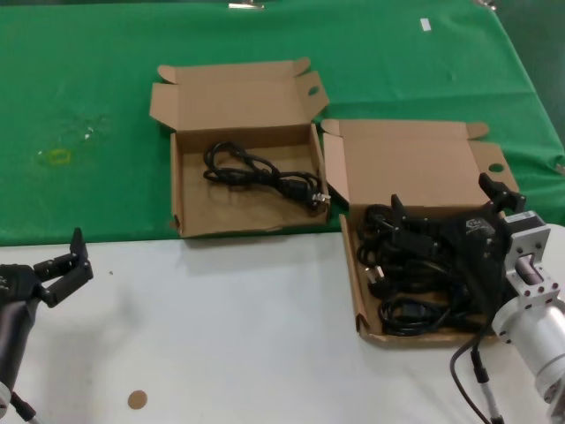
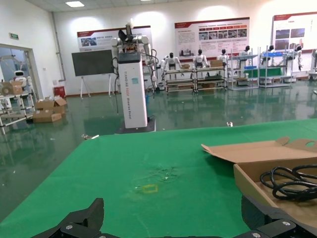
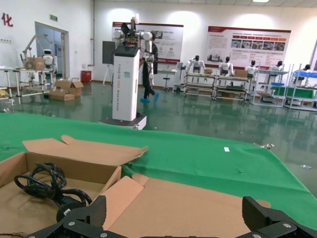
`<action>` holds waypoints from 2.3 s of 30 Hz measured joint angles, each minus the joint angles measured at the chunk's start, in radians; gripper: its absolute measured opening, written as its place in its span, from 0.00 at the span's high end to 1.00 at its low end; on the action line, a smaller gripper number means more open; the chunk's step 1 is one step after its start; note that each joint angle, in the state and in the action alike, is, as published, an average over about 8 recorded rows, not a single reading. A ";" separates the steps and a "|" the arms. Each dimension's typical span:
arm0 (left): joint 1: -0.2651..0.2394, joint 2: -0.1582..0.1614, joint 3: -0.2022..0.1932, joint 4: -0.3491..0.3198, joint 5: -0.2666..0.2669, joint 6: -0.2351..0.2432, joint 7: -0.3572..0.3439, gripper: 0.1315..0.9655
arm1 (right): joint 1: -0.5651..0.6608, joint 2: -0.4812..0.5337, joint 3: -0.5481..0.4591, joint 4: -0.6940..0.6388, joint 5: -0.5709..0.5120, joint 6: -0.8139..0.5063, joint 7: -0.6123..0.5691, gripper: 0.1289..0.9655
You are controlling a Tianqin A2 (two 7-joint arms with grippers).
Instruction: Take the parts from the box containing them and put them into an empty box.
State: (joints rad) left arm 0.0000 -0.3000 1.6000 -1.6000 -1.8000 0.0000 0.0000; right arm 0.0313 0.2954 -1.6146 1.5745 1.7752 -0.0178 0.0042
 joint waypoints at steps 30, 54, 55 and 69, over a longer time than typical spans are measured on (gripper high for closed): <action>0.000 0.000 0.000 0.000 0.000 0.000 0.000 0.00 | 0.000 0.000 0.000 0.000 0.000 0.000 0.000 0.00; 0.000 0.000 0.000 0.000 0.000 0.000 0.000 0.00 | 0.000 0.000 0.000 0.000 0.000 0.000 0.000 0.00; 0.000 0.000 0.000 0.000 0.000 0.000 0.000 0.00 | 0.000 0.000 0.000 0.000 0.000 0.000 0.000 0.00; 0.000 0.000 0.000 0.000 0.000 0.000 0.000 0.00 | 0.000 0.000 0.000 0.000 0.000 0.000 0.000 0.00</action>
State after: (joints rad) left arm 0.0000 -0.3000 1.6000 -1.6000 -1.8000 0.0000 0.0000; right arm 0.0313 0.2954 -1.6146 1.5745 1.7752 -0.0178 0.0042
